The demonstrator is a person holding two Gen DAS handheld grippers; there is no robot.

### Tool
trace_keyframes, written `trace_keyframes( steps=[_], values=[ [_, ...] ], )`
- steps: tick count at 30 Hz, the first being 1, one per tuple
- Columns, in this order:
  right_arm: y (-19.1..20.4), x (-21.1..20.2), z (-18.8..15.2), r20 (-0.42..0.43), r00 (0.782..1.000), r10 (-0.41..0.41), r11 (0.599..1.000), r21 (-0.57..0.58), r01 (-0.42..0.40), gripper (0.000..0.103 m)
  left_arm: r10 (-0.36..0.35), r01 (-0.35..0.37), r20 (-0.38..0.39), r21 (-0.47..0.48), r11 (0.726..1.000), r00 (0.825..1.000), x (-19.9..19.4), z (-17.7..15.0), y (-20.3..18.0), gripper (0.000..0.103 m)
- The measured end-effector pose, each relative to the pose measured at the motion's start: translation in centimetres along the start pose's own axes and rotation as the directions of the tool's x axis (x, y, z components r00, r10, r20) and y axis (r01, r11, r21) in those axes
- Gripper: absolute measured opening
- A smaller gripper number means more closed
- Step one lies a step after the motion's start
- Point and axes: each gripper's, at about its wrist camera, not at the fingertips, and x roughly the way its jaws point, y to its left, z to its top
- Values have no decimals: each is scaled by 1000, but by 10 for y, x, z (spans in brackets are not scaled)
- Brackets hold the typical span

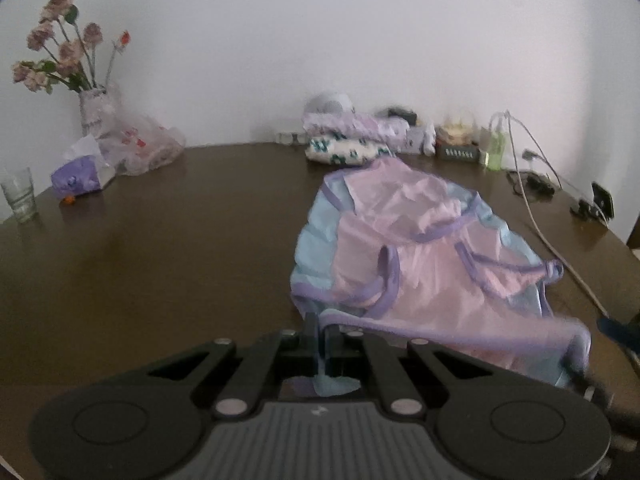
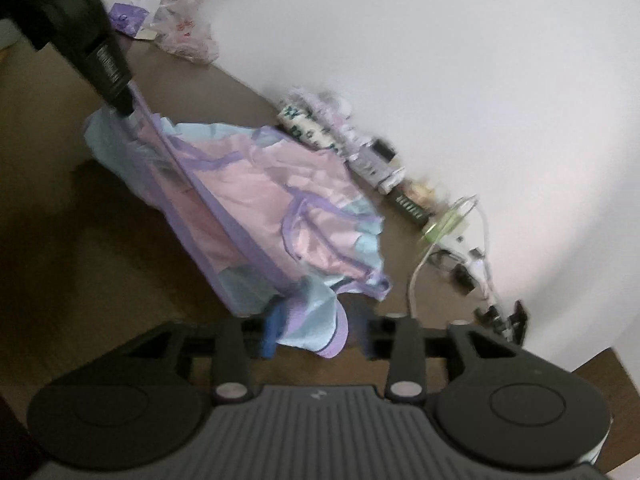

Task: Fold clothes
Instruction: 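Lift the garment up with both grippers, holding it stretched between them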

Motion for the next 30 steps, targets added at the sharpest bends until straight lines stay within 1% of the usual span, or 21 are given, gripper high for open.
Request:
trace_keyframes(
  steps=[1, 2, 3, 5, 7, 9, 10, 12, 14, 16, 18, 19, 21, 22, 23, 24, 25, 26, 28, 29, 30],
  values=[
    [0, -2, 0, -1, 1000, 23, 1000, -5, -23, 47, 5, -5, 10, 7, 1000, 1000, -2, 1, 0, 1],
    [1, -5, 0, 1, 1000, 24, 1000, -14, -24, 47, 8, -8, 19, 11, 1000, 1000, -4, 2, 0, 1],
    [3, -7, 0, 3, 1000, -9, 999, -38, 9, 45, 8, -9, 23, 14, 1000, 1000, -5, 3, -1, 1],
    [7, -9, -1, 26, 993, -117, 989, -92, 119, 43, 3, -4, 17, 18, 1000, 1000, -6, 2, -2, 1],
    [3, -16, 0, 58, 988, -146, 985, -86, 150, 43, -1, 0, 19, 30, 1000, 1000, -8, 1, -5, 1],
    [-4, -19, 1, 59, 990, -127, 991, -25, 128, 42, -6, 5, 28, 45, 999, 1000, -10, 0, -9, 1],
    [-6, -19, 2, 53, 992, -116, 993, -4, 116, 39, -9, 8, 32, 52, 999, 999, -12, -1, -11, 1],
    [-3, -8, -1, 1, 997, -81, 997, -17, 81, 30, -15, 12, 38, 65, 998, 999, -14, -2, -15, 1],
    [1, 1, -6, -29, 998, -51, 999, -8, 51, 20, -15, 13, 32, 72, 997, 999, -15, -4, -16, 1],
    [4, 6, -8, -35, 999, -41, 999, 0, 41, 1, -8, 7, 19, 83, 997, 1000, -12, -8, -15, 1],
    [2, 6, -4, -25, 999, -37, 999, 19, 38, 1, 4, -5, 11, 92, 996, 1000, -9, -9, -15, 1],
    [-6, 2, 3, -1, 999, -39, 999, 31, 39, 1, 14, -16, 28, 95, 995, 1000, -12, -4, -13, 1],
    [-30, -14, 27, 84, 994, -74, 997, 43, 70, 1, 0, -14, 129, 106, 994, 992, -34, 23, -7, 1],
    [-44, -24, 41, 133, 987, -94, 995, 50, 88, 1, -18, -4, 193, 111, 994, 981, -51, 41, -3, 1],
    [-61, -41, 58, 202, 972, -123, 992, 56, 114, 1, -43, 13, 265, 113, 994, 963, -73, 63, 2, 1],
    [-79, -62, 78, 277, 948, -157, 987, 62, 145, 1, -68, 30, 334, 116, 993, 940, -96, 84, 7, 1],
    [-95, -84, 96, 351, 917, -192, 981, 67, 180, 1, -89, 43, 404, 120, 992, 910, -120, 105, 12, 1],
    [-110, -110, 114, 427, 873, -234, 971, 65, 229, 1, -104, 49, 474, 127, 991, 874, -148, 124, 16, 1],
    [-134, -158, 144, 553, 778, -298, 947, 69, 314, 1, -131, 49, 599, 151, 987, 790, -206, 156, 23, 0],
    [-146, -182, 156, 599, 741, -303, 943, 79, 322, 1, -143, 51, 636, 161, 986, 759, -229, 169, 26, 0],
    [-158, -203, 168, 639, 705, -308, 940, 90, 329, 1, -152, 52, 663, 169, 984, 733, -248, 182, 30, 1]
  ],
)
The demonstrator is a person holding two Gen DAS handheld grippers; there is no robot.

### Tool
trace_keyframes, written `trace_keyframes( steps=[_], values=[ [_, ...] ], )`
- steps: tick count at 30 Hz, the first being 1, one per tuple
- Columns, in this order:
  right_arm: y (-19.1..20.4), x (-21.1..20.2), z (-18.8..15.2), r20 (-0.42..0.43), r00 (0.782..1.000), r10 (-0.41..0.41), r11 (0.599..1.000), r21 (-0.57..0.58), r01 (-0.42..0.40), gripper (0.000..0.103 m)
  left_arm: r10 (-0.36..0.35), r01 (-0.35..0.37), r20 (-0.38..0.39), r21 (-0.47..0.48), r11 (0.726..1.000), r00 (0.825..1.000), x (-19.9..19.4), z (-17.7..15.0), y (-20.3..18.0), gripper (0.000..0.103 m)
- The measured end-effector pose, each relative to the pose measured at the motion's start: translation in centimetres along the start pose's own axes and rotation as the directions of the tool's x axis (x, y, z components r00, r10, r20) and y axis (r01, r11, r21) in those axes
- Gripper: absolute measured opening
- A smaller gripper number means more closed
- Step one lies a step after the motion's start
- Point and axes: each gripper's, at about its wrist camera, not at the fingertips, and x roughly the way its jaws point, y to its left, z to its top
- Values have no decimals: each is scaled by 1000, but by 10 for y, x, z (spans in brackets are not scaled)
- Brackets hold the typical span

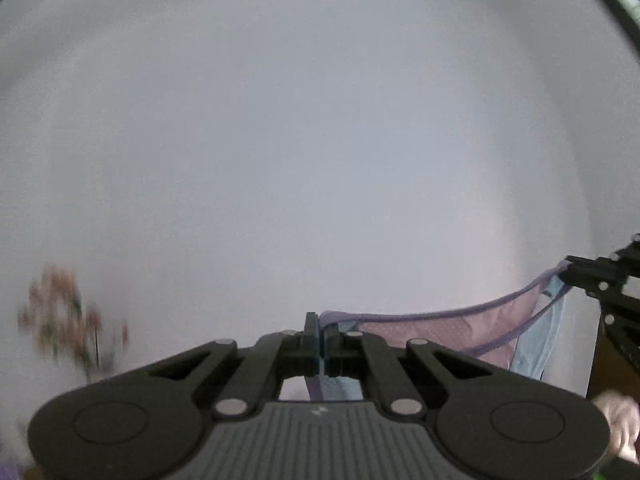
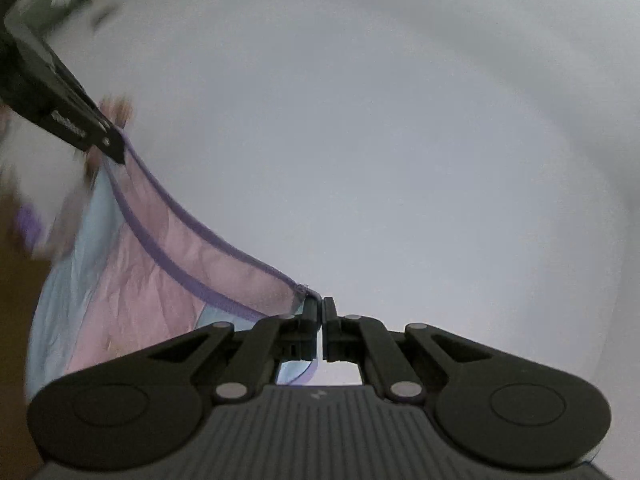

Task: Fold clothes
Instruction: 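Lift the garment up with both grippers, holding it stretched between them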

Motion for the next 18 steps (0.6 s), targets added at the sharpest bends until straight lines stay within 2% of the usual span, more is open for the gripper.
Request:
trace_keyframes(
  steps=[1, 6, 9, 15, 18],
  values=[
    [-13, -2, 14, 27, 1000, -8, 1000, 5, 8, 1, -5, 5, 20, 4, 1000, 1000, -2, 16, 3, 1],
    [-51, 13, 42, 28, 999, 35, 998, 47, -36, 1, -20, 20, -14, 13, 1000, 1000, 18, 45, 13, 1],
    [-47, 36, 30, -26, 997, 68, 996, 59, -67, 1, -17, 18, -81, 15, 1000, 997, 55, 29, 12, 1],
    [-20, 115, -11, -158, 981, 112, 992, 82, -100, 1, 77, -64, -168, 83, 994, 983, 155, -16, -4, 1],
    [-18, 149, -13, -170, 983, 62, 996, 80, -49, 1, 109, -95, -130, 111, 989, 985, 189, -10, -10, 1]
  ],
)
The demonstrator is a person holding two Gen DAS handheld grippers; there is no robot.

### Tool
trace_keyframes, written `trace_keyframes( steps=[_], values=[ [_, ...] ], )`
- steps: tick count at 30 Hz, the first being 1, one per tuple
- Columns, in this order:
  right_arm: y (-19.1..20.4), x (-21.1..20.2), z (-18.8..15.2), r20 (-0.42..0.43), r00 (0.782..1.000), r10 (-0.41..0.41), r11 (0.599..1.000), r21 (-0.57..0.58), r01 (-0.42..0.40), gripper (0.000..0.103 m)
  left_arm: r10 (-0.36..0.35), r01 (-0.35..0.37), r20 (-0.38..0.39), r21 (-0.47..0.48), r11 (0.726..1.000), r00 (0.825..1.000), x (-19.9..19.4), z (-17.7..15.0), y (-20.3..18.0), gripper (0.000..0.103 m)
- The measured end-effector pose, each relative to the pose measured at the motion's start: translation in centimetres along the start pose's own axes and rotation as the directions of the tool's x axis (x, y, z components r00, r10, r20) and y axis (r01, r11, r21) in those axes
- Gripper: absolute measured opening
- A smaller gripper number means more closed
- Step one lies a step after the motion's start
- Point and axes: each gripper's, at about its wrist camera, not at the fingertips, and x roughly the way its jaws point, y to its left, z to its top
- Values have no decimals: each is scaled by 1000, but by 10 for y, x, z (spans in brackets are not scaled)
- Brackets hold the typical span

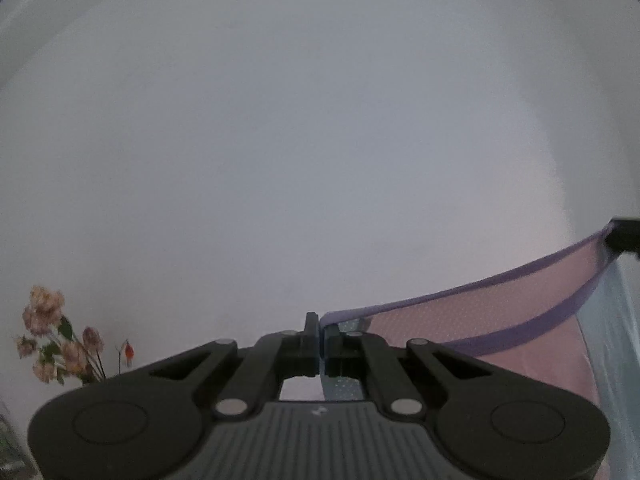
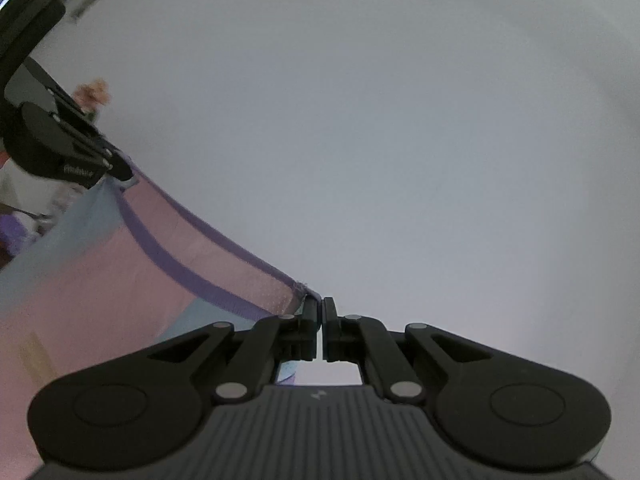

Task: Fold clothes
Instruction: 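Lift the garment up with both grippers, holding it stretched between them, then lower the garment onto the table with both grippers and open them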

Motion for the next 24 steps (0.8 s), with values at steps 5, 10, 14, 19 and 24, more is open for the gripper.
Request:
trace_keyframes(
  steps=[5, 10, 14, 19, 24],
  values=[
    [-25, -13, 41, 99, 990, -96, 995, 24, 94, 1, 37, -36, 186, -7, 999, 982, -10, 43, 6, 1],
    [-27, -79, 61, 178, 980, -94, 995, 0, 96, 1, 5, -1, 267, -14, 1000, 964, -60, 49, 21, 1],
    [13, -126, 24, 93, 993, 72, 997, -42, -68, 1, -33, 30, 167, 22, 999, 985, -72, -12, 22, 1],
    [91, -174, -61, -133, 927, 352, 934, -18, -357, 1, -159, 152, -225, -51, 987, 961, -86, -184, 18, 13],
    [157, -181, -170, -399, 569, 719, 695, 406, -594, 5, -332, 204, -532, -287, 936, 779, -135, -329, 24, 23]
  ],
)
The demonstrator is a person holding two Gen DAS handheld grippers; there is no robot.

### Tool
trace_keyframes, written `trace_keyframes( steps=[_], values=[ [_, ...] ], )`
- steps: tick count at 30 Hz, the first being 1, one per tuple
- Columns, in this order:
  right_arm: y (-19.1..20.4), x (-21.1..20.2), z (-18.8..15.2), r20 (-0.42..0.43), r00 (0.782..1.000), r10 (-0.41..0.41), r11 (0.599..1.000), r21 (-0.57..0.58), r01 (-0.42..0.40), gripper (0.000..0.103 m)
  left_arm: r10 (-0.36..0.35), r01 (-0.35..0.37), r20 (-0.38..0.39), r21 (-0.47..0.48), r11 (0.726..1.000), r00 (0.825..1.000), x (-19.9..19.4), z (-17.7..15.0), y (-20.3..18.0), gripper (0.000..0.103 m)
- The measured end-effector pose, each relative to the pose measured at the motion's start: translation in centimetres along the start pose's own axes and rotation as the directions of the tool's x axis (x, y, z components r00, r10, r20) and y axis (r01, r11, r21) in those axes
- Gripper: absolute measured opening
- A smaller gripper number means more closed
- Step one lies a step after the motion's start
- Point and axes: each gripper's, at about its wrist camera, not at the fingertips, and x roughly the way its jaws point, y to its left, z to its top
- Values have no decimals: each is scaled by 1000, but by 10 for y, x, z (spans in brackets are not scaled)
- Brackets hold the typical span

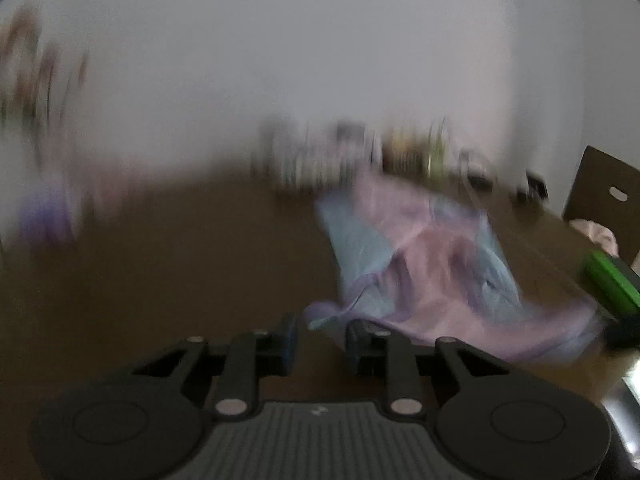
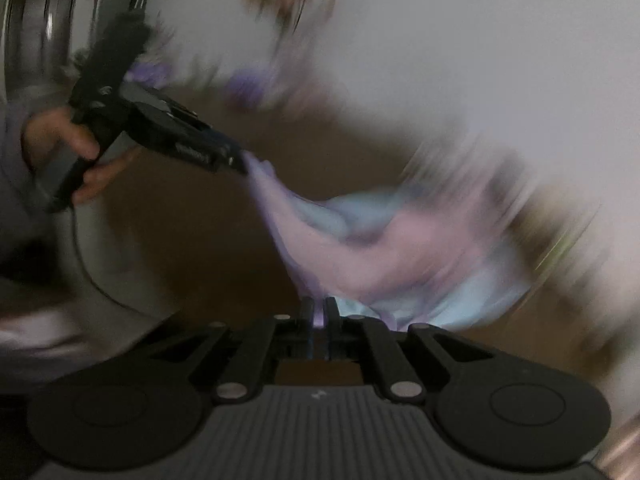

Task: Fold clothes
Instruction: 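Lower the garment onto the table with both grippers and open them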

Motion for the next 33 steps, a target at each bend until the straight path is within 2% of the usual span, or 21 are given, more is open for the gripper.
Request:
trace_keyframes(
  steps=[1, 2, 3, 5, 7, 8, 10, 11, 12, 13, 14, 16, 20, 25, 26, 28, 30, 32, 33],
  values=[
    [-6, 5, -6, -15, 999, 48, 998, 49, -47, 10, -7, 7, 9, -26, 1000, 1000, -7, -6, -3, 24],
    [-24, 6, -1, 9, 999, 36, 996, 81, -36, 22, -14, 14, 19, -51, 999, 1000, -14, -12, -6, 27],
    [-41, 8, 3, 32, 999, 23, 993, 112, -27, 29, -20, 22, 28, -77, 997, 999, -22, -19, -9, 31],
    [-76, 12, 12, 78, 997, -4, 985, 175, -10, 32, -70, 77, 87, -87, 993, 994, -38, -5, -31, 52],
    [-108, 31, 17, 82, 994, -72, 971, 233, 51, 31, -146, 154, 106, -72, 985, 984, -42, 9, -59, 58],
    [-123, 46, 18, 71, 991, -117, 961, 261, 95, 31, -178, 183, 91, -55, 982, 980, -38, 13, -74, 59],
    [-146, 85, 21, 27, 974, -223, 933, 294, 206, 27, -180, 180, 11, 22, 983, 984, -15, 19, -106, 56],
    [-155, 105, 23, 3, 963, -268, 917, 306, 254, 24, -164, 166, -34, 59, 984, 986, -1, 22, -119, 47],
    [-161, 116, 26, -9, 961, -277, 907, 328, 265, 23, -139, 145, -79, 74, 987, 987, 14, 21, -125, 41],
    [-167, 128, 28, -22, 958, -285, 896, 350, 275, 21, -123, 132, -118, 67, 989, 985, 24, 19, -125, 31],
    [-174, 139, 30, -35, 955, -294, 884, 371, 285, 20, -121, 129, -127, 52, 990, 984, 29, 16, -122, 26],
    [-184, 161, 34, -59, 950, -308, 862, 405, 305, 19, -135, 141, -114, 40, 989, 984, 20, 9, -101, 26],
    [-174, 187, 32, -112, 937, -331, 871, 347, 349, 14, -138, 143, -112, 33, 989, 984, 7, 1, -55, 23],
    [-138, 176, 30, -175, 907, -382, 864, 281, 418, 12, -22, 30, -109, 72, 997, 994, 22, 12, 12, 16],
    [-123, 171, 30, -184, 907, -378, 875, 250, 415, 12, 1, 7, -109, 77, 997, 994, 28, 16, 28, 16],
    [-88, 158, 31, -195, 921, -336, 908, 191, 372, 12, 42, -34, -112, 69, 997, 993, 43, 27, 59, 16],
    [-57, 144, 33, -193, 957, -219, 953, 169, 252, 14, 117, -108, -115, 86, 990, 986, 52, 38, 80, 16],
    [-51, 127, 43, -138, 984, -116, 969, 201, 142, 15, 199, -190, -97, 97, 977, 975, 53, 51, 93, 16],
    [-54, 118, 50, -93, 992, -89, 969, 221, 108, 16, 201, -195, -72, 76, 978, 977, 46, 58, 96, 18]
  ],
)
